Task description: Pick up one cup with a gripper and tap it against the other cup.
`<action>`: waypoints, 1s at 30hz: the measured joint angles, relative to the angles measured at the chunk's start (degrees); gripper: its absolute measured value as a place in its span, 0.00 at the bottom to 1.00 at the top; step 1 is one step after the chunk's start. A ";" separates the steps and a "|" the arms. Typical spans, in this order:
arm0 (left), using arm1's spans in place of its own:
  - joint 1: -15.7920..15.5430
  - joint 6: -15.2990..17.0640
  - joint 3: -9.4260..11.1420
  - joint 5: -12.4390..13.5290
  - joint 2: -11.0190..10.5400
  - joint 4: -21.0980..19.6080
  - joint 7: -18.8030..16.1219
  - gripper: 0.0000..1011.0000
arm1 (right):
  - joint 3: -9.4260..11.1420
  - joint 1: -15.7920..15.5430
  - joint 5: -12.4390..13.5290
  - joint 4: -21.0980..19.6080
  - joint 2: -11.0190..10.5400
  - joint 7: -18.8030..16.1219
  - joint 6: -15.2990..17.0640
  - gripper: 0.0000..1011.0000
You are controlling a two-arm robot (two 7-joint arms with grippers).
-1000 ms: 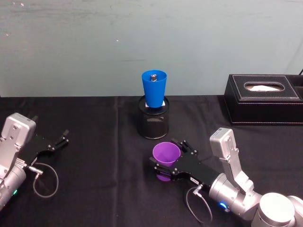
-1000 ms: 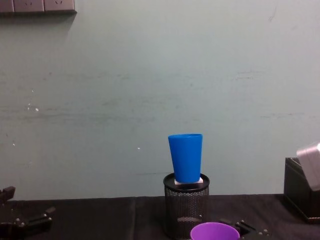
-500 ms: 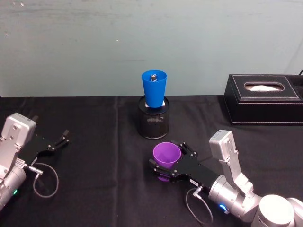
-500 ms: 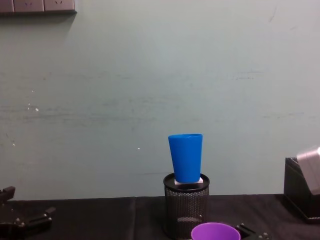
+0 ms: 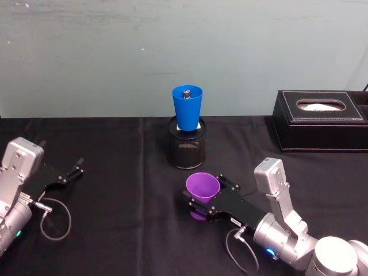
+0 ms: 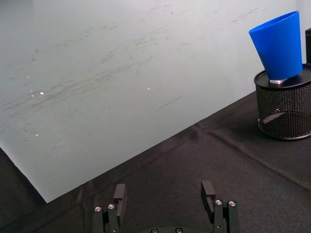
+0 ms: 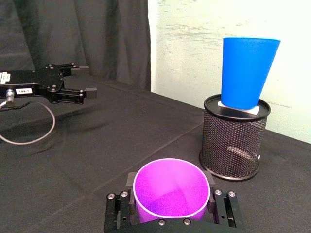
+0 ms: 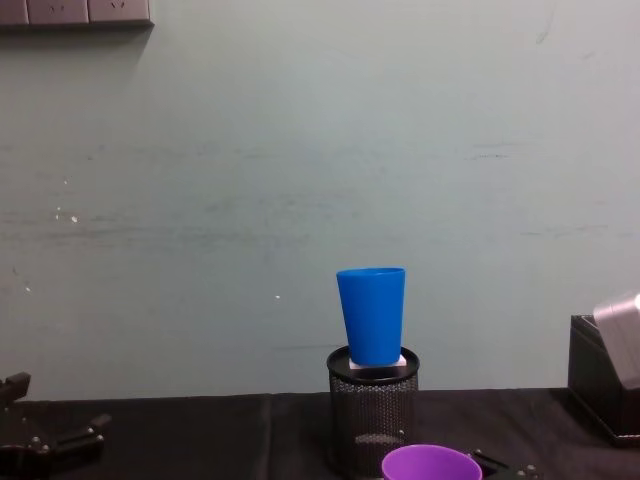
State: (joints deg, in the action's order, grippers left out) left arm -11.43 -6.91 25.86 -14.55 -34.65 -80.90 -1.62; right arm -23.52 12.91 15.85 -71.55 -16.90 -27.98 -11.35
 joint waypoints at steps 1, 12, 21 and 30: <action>0.00 0.00 0.00 0.00 0.00 0.00 0.00 0.99 | 0.00 0.01 0.00 0.00 -0.01 0.00 0.00 0.79; 0.00 0.00 0.00 0.00 0.00 0.00 0.00 0.99 | 0.18 -0.57 -0.49 -4.19 -1.16 0.71 2.30 0.75; 0.00 0.00 0.00 0.00 0.00 0.00 0.00 0.99 | 1.06 -0.90 0.32 -14.26 -4.08 1.25 9.28 0.75; 0.00 0.00 0.00 0.00 0.00 0.00 0.00 0.99 | 0.93 0.64 2.28 -19.64 -5.56 1.75 15.78 0.75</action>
State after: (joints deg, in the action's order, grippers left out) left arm -11.43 -6.91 25.86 -14.54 -34.65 -80.90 -1.62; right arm -22.59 13.56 18.13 -91.20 -22.46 -26.23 4.44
